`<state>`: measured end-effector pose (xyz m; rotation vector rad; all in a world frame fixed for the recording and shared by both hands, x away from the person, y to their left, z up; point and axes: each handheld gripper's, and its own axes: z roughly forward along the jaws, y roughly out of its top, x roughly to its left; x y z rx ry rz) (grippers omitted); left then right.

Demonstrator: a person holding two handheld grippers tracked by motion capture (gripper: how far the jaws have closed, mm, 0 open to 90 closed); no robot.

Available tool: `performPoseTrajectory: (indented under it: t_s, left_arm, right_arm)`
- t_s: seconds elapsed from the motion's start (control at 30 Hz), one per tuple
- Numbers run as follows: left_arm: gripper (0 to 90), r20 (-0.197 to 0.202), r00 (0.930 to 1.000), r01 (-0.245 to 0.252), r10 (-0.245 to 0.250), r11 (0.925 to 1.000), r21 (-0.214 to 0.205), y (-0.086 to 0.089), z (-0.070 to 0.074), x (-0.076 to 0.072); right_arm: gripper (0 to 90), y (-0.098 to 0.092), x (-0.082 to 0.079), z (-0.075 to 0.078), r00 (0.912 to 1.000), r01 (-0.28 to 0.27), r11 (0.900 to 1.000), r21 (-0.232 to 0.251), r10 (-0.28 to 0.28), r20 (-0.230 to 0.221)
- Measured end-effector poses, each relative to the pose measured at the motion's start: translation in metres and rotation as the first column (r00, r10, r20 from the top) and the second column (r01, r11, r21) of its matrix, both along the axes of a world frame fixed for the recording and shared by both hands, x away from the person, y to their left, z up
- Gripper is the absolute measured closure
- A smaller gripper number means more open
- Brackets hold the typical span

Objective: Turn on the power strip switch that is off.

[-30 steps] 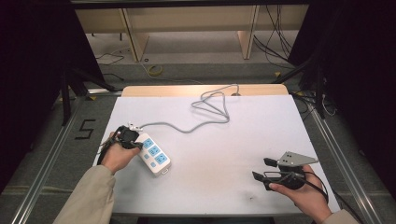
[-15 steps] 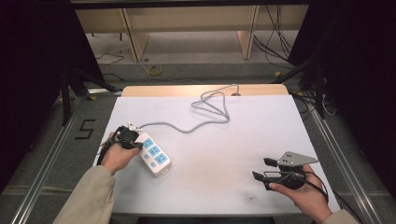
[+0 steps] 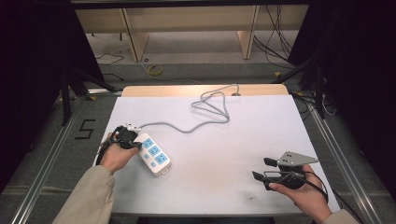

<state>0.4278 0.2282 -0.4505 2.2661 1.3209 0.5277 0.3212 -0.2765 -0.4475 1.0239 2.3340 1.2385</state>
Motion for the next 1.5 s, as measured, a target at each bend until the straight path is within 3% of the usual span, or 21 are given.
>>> performPoseTrajectory:
  t_s: [0.57,0.87,0.9,1.23,1.5]
  left_arm:
    - [89.9,0.015,0.9999,0.007,-0.007,1.0000,0.001,0.000,0.000,0.000]
    - [89.3,0.101,0.9949,0.005,0.000,0.9990,-0.044,0.001,0.008,-0.003]
    - [84.2,0.108,0.9941,0.005,0.000,0.9986,-0.052,0.000,0.009,-0.003]
    - [79.5,0.160,0.9871,0.018,-0.007,0.9972,-0.073,-0.001,0.014,-0.006]
    - [68.7,0.204,0.9786,0.046,-0.030,0.9961,-0.075,-0.007,0.018,-0.010]
  right_arm:
    - [30.8,0.000,0.000,0.000,1.0000,-0.001,1.0000,0.003,0.001,0.004]
    - [30.7,0.000,0.000,0.001,1.0000,-0.002,1.0000,0.004,0.002,0.006]
    - [30.8,0.000,0.000,0.001,1.0000,-0.003,1.0000,0.003,0.003,0.008]
    - [30.7,0.000,0.000,0.000,1.0000,-0.003,1.0000,0.005,0.003,0.005]
    - [30.7,0.001,0.000,0.000,1.0000,-0.006,1.0000,0.005,0.006,0.006]
